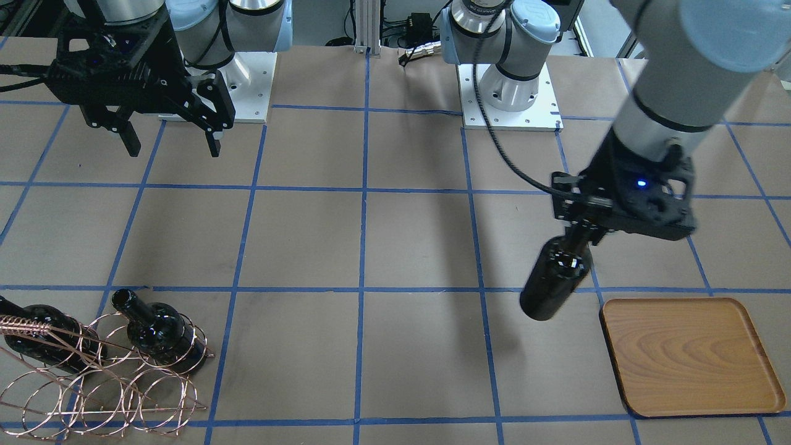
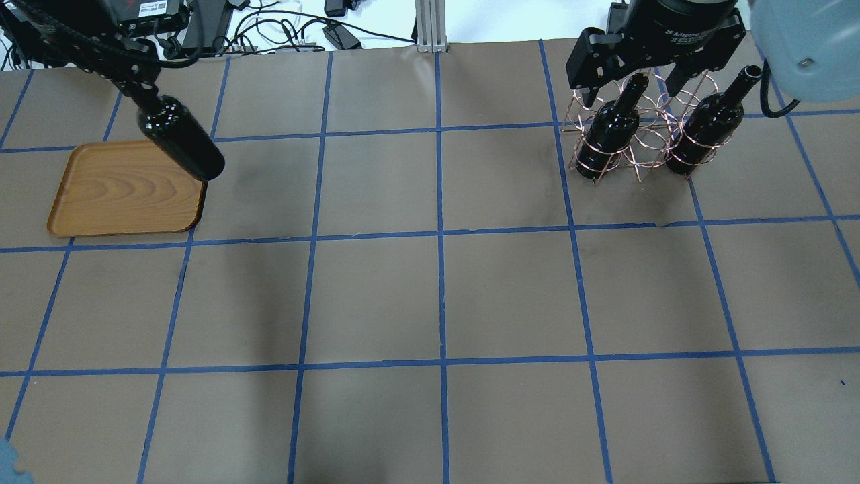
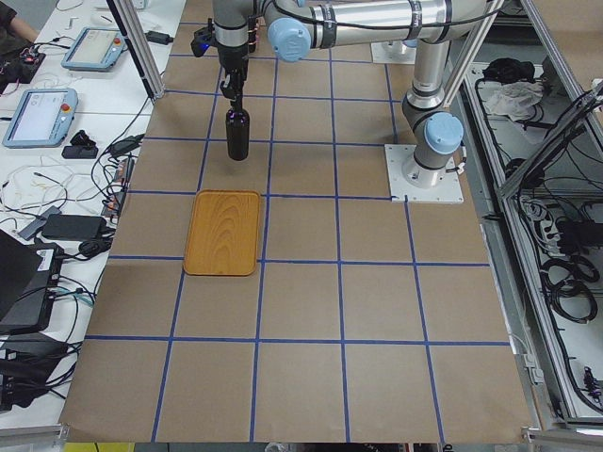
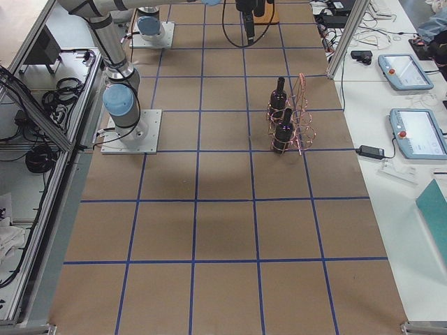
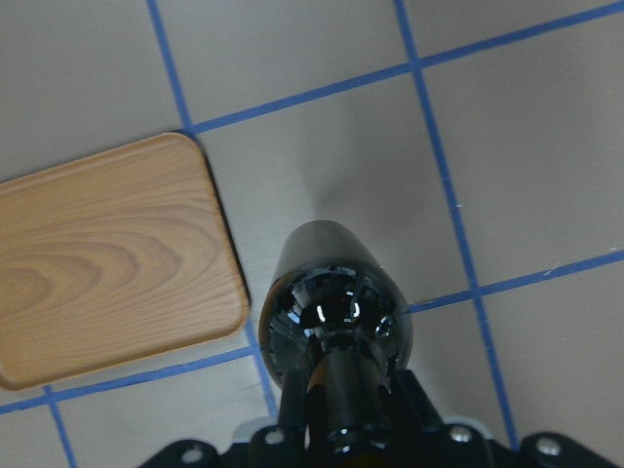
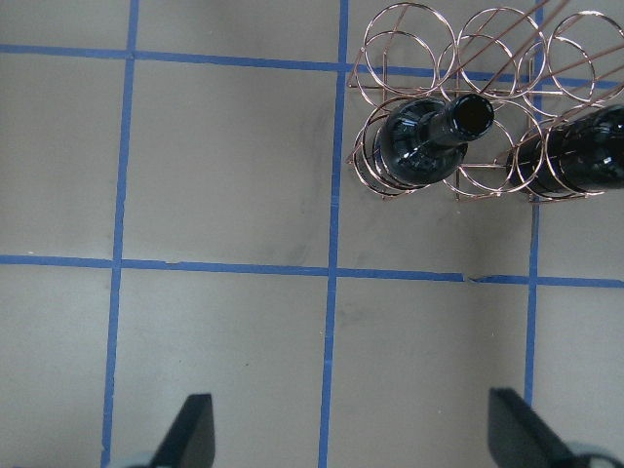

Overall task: Take wine from basket and place on tray
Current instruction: 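Lift the bottle with the left gripper and carry it to the wooden tray, then lower the bottle onto the wooden tray with the left gripper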

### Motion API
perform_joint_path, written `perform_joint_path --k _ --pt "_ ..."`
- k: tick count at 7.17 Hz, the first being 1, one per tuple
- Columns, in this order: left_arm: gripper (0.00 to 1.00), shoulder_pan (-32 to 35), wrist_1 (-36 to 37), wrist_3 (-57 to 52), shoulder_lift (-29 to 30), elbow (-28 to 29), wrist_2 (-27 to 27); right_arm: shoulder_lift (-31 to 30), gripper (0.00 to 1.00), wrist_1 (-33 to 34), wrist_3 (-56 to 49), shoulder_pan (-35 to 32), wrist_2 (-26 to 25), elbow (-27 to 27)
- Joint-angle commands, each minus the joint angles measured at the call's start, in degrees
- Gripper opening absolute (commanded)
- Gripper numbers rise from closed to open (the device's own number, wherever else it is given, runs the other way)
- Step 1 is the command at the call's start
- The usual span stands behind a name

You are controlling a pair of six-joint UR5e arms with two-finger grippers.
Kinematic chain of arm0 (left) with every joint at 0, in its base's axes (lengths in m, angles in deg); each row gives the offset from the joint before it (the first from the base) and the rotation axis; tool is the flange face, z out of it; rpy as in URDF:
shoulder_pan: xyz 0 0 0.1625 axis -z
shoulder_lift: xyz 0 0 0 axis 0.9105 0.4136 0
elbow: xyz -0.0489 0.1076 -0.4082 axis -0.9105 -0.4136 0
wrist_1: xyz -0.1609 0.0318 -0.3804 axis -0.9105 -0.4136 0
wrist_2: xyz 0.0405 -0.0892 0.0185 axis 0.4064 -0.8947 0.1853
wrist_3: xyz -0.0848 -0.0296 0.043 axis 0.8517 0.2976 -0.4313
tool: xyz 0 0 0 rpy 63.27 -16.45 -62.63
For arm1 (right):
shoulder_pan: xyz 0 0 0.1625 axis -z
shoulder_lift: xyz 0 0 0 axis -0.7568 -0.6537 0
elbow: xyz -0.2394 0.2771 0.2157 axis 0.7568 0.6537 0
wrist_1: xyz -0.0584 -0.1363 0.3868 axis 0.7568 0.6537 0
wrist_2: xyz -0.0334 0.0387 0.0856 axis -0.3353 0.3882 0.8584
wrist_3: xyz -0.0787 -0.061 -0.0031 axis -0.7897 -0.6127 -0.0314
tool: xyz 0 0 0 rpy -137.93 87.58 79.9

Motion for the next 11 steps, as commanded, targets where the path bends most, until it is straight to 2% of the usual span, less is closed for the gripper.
perform_joint_path --k 1,4,11 --pt "0.00 -7.82 1.97 -7.28 4.33 3.16 -0.01 0.00 1.00 0.00 -0.03 0.01 0.00 0.00" --pt "0.00 -11.96 5.94 -12.40 8.64 3.79 -0.54 0.00 1.00 -0.09 -0.03 0.01 0.00 -0.09" --pt "0.00 -13.03 8.58 -12.49 12.87 3.79 -2.83 -0.27 1.00 -0.09 -0.03 0.01 0.00 -0.18"
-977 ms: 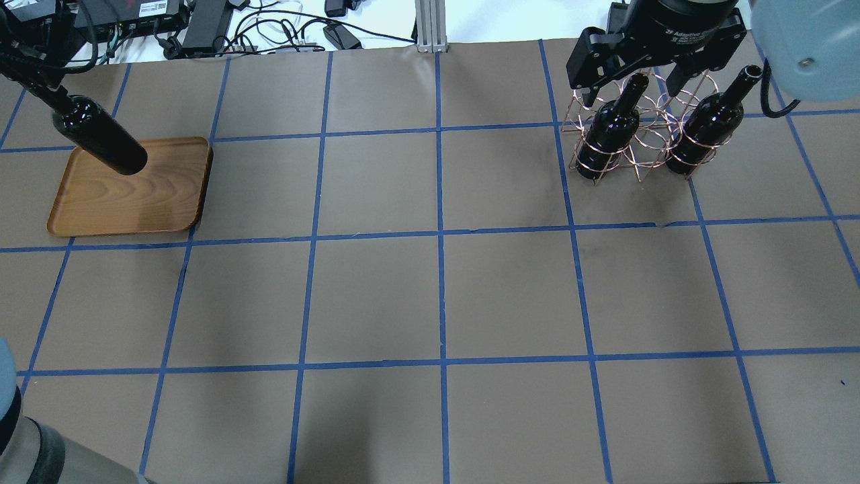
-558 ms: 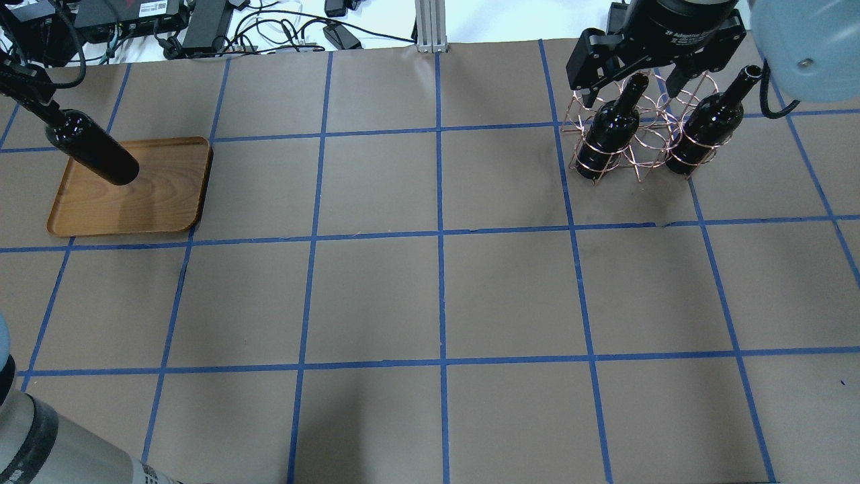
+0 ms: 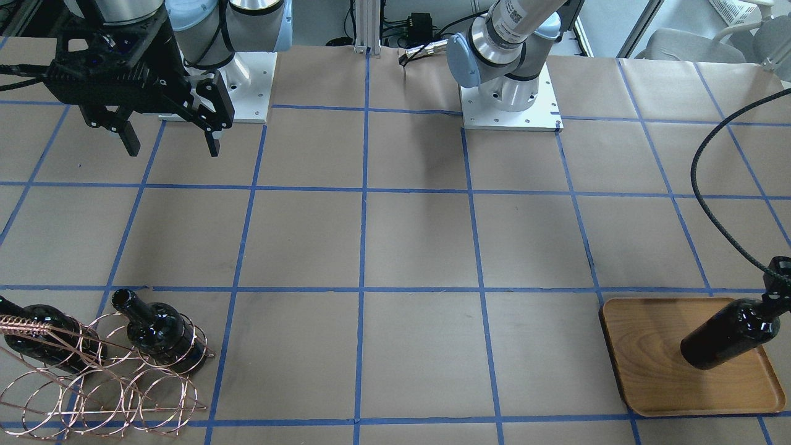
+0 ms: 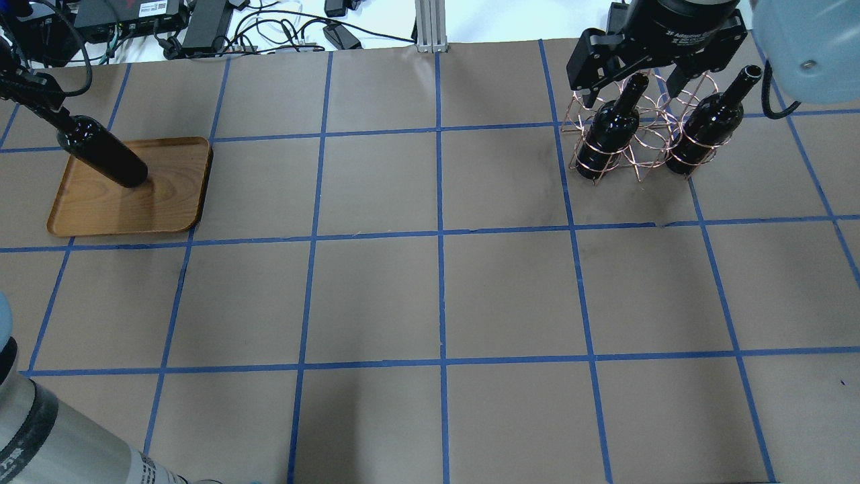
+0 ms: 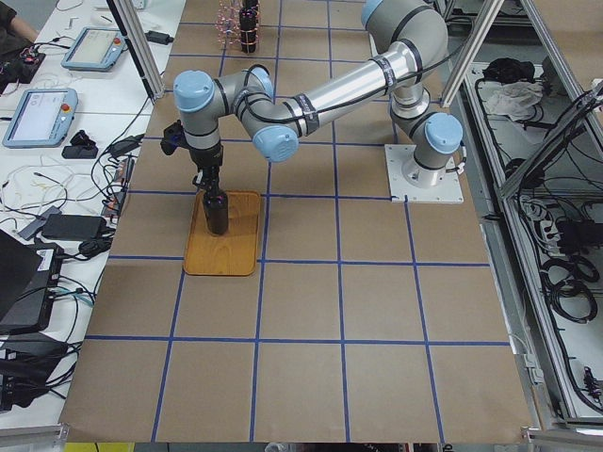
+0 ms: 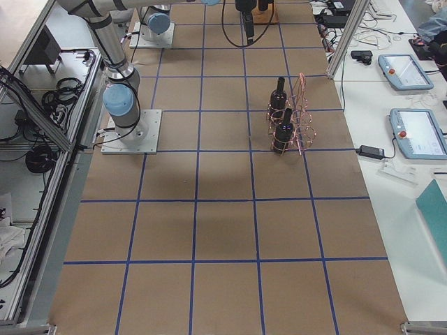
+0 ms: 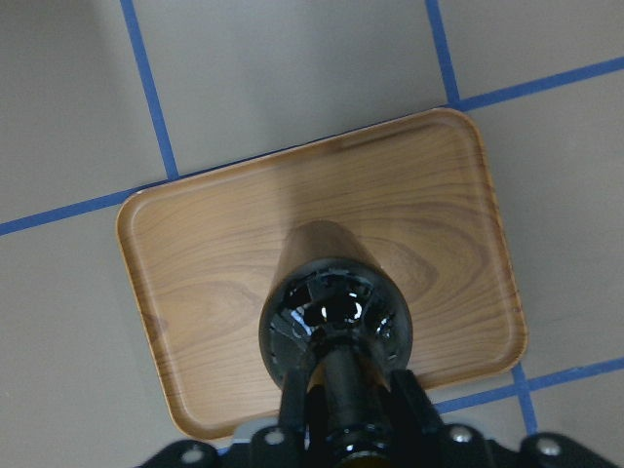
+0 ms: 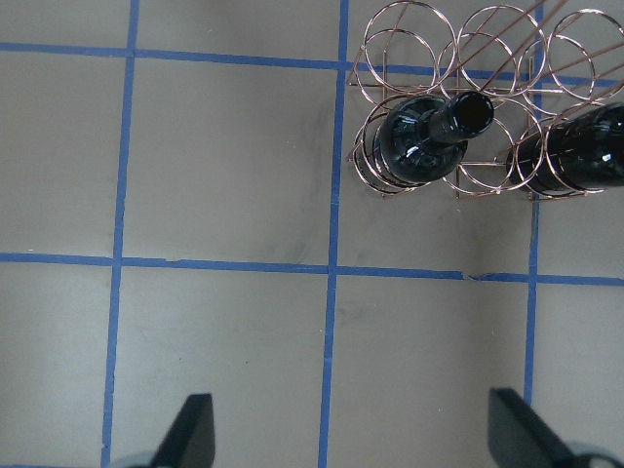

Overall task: Take wine from basket and place on tray
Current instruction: 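Lower the bottle onto the wooden tray with the left gripper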

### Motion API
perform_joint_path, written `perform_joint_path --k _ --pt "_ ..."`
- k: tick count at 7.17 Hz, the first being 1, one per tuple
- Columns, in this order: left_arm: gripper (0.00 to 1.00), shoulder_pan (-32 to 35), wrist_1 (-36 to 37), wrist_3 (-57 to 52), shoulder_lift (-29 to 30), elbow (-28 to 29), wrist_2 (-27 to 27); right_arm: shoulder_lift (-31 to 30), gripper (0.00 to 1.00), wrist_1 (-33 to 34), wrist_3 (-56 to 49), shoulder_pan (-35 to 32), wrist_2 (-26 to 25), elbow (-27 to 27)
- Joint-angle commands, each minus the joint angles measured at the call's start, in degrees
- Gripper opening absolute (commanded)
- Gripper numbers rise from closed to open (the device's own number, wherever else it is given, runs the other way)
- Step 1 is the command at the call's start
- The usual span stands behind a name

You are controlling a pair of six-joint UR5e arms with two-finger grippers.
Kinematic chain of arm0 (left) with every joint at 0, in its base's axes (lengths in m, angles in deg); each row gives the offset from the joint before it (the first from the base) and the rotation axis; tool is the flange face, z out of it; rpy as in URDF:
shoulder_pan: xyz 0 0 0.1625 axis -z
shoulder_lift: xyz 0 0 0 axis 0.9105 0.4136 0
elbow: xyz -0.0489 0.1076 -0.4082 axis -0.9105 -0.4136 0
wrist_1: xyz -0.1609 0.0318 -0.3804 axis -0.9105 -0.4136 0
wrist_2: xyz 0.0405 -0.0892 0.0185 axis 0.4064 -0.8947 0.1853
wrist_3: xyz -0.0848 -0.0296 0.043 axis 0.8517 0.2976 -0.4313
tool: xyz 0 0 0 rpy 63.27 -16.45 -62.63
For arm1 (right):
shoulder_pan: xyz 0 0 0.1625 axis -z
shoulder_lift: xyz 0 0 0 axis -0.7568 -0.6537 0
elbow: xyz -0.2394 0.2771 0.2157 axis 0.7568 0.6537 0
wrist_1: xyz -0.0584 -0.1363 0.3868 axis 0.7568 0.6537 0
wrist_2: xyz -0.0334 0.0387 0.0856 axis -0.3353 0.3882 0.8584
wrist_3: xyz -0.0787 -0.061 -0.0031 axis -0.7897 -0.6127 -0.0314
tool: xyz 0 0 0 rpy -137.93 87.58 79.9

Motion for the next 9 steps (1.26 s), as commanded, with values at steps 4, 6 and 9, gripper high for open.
perform_joint_path --k 4,6,9 --pt "0.58 -0.02 1.08 0.24 0.61 -0.35 -0.45 -0.03 1.00 -0.07 0.00 -0.05 -0.09 -0.01" --pt "0.93 -0.02 0.64 -0.03 -0.09 -0.70 -0.36 -0.03 1.00 -0.07 0.00 -0.05 -0.09 -0.01" --pt "1.00 1.21 -7.41 8.00 -7.53 -0.88 -1.23 -0.21 1.00 -0.07 0.00 -0.05 -0.09 -0.01"
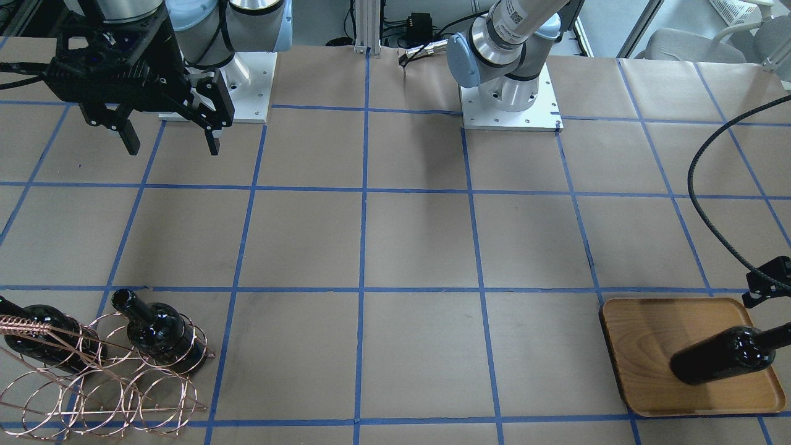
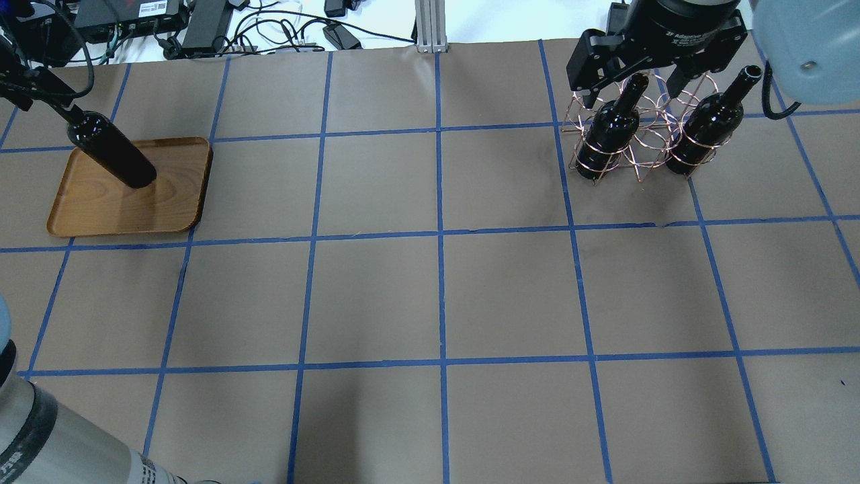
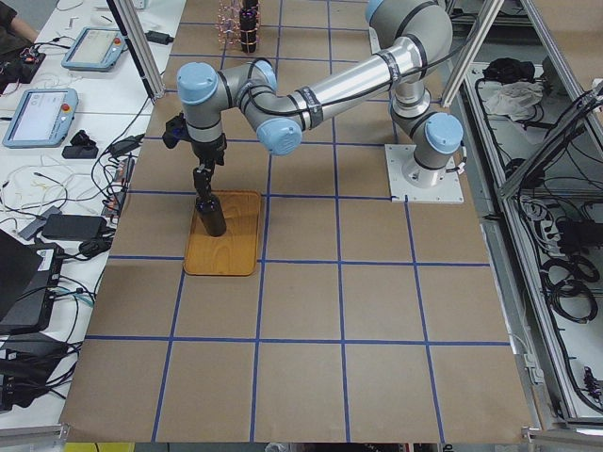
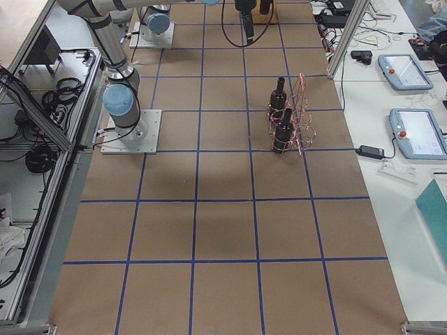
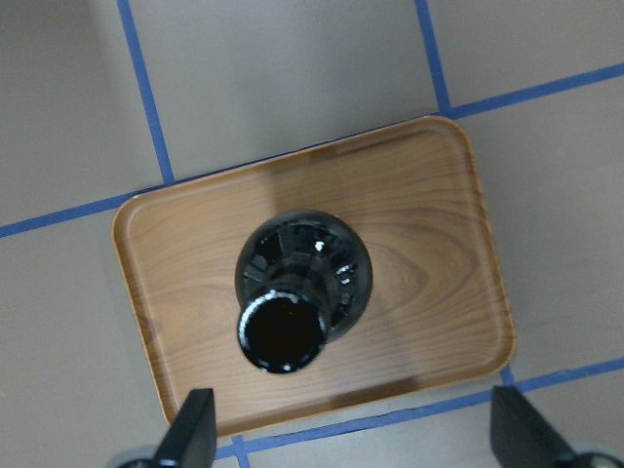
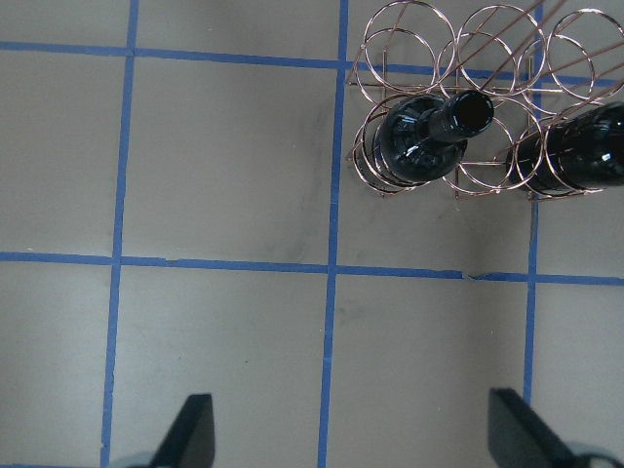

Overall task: Take wine from basket and place on tray
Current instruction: 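Open the left gripper and raise it away from the bottle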

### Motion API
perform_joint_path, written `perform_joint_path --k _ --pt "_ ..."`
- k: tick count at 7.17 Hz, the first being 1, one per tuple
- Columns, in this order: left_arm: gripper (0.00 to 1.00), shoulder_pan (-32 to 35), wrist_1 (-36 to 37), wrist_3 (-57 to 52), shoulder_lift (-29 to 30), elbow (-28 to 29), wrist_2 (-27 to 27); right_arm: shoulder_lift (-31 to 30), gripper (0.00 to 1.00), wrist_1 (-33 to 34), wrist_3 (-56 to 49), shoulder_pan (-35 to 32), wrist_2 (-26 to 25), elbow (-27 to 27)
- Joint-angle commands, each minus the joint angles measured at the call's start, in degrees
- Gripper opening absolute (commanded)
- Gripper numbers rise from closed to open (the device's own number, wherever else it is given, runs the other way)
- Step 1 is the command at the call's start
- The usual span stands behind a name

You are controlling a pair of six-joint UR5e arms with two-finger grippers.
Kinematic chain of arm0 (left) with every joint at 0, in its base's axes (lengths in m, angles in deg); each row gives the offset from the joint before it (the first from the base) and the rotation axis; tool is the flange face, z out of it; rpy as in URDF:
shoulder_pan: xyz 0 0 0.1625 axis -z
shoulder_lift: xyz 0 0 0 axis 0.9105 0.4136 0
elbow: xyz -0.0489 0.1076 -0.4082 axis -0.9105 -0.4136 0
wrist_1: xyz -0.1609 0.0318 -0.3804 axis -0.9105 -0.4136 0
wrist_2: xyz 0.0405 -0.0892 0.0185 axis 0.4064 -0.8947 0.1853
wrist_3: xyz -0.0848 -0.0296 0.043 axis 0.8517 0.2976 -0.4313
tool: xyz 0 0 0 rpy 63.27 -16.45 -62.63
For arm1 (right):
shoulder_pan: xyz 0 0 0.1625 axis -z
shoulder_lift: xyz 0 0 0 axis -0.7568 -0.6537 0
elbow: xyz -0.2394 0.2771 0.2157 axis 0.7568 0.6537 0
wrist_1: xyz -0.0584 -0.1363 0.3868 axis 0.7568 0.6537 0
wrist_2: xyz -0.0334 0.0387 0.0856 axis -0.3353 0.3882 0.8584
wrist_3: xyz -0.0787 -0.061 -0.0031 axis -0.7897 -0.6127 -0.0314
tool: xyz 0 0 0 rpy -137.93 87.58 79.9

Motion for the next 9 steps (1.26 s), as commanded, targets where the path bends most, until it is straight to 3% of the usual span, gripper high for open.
perform_joint_path --k 1,3,5,9 --pt "1.00 2.41 -8.18 11.36 -6.82 -0.53 -0.36 -0.29 1.00 0.00 0.00 0.00 0.00 -0.09" --pt "1.00 10.99 -10.95 18.52 -12.89 -1.32 1.03 -0.29 1.00 0.00 0.00 0.00 0.00 -0.09" --pt "1.00 17.61 -11.74 29.91 -16.94 -5.61 0.96 -0.29 1.00 0.00 0.00 0.00 0.00 -0.09" --pt "1.00 26.92 -11.48 32.17 -22.49 -11.95 1.13 -0.29 1.00 -0.26 0.00 0.00 0.00 -0.09"
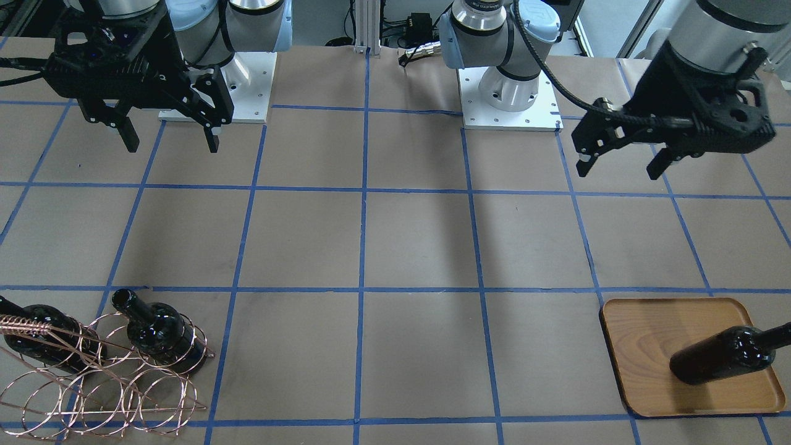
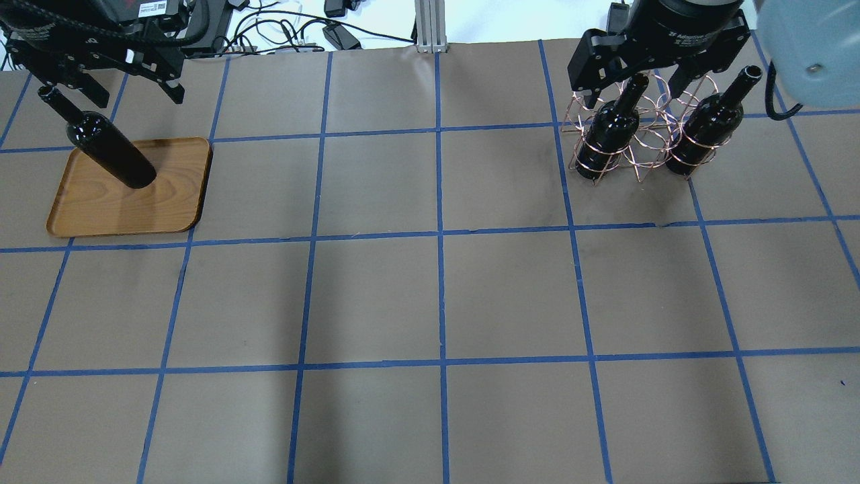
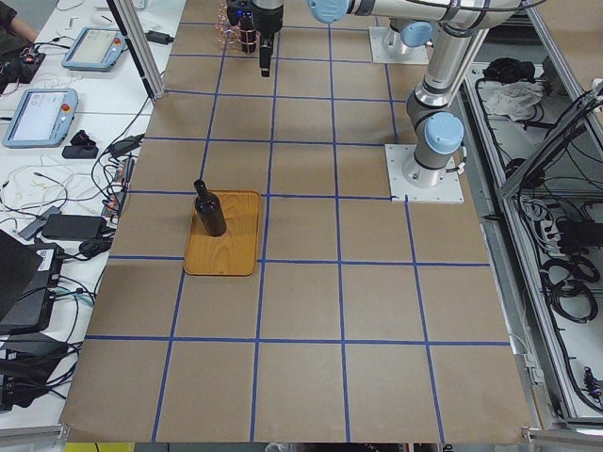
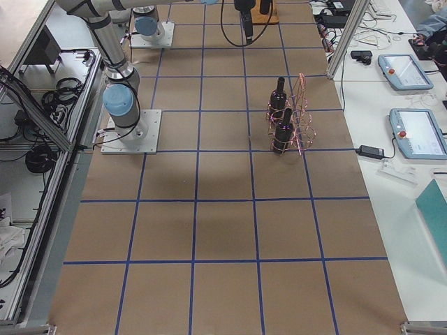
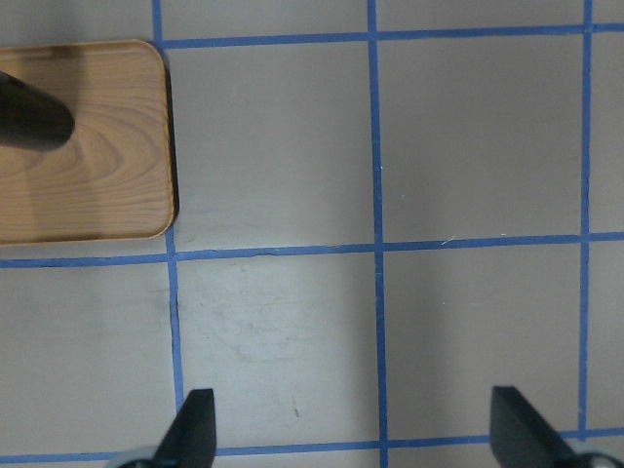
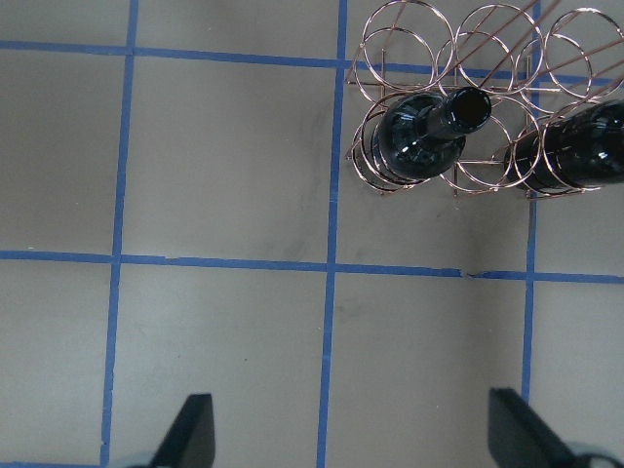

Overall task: Take wine from basket and place on tray
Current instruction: 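Open the left gripper and raise it away from the bottle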

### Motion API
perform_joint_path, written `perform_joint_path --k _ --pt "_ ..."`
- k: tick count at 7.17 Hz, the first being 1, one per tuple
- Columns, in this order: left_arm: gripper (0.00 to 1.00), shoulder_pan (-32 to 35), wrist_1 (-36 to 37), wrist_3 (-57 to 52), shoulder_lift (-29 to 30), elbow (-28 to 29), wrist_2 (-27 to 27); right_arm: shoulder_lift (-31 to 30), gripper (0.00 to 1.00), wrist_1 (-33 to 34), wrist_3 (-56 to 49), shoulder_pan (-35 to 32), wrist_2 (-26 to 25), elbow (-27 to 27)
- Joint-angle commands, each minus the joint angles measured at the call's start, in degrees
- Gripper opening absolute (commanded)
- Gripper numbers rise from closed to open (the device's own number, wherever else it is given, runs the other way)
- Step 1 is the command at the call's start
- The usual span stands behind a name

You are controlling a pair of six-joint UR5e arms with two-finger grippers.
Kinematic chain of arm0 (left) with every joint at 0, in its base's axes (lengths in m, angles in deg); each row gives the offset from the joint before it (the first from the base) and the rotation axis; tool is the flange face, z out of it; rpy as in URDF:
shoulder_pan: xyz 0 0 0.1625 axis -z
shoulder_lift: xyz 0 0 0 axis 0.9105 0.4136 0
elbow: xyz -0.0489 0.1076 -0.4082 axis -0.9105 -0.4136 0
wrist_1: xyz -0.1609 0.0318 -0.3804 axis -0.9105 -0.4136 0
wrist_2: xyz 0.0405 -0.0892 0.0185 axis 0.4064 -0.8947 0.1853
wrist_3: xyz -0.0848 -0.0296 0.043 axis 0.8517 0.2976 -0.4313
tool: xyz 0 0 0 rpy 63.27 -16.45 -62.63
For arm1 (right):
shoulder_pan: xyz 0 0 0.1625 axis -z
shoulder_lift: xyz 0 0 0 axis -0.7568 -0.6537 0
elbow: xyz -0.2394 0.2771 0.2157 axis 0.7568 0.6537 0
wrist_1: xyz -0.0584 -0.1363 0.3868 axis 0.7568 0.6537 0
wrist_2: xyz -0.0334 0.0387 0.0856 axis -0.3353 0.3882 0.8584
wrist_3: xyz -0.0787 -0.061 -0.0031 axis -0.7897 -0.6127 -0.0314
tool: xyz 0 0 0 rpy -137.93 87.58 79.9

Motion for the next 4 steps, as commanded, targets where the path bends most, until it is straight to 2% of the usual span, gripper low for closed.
perform_joint_path --k 1,4 --pt "1.00 5.14 0.27 0.45 -1.38 -2.35 0.35 -0.08 1.00 -0.05 0.00 0.00 -0.02 0.00" --pt "1.00 5.25 0.54 0.62 -1.38 -2.62 0.26 -0.08 1.00 -0.05 0.00 0.00 0.07 0.00"
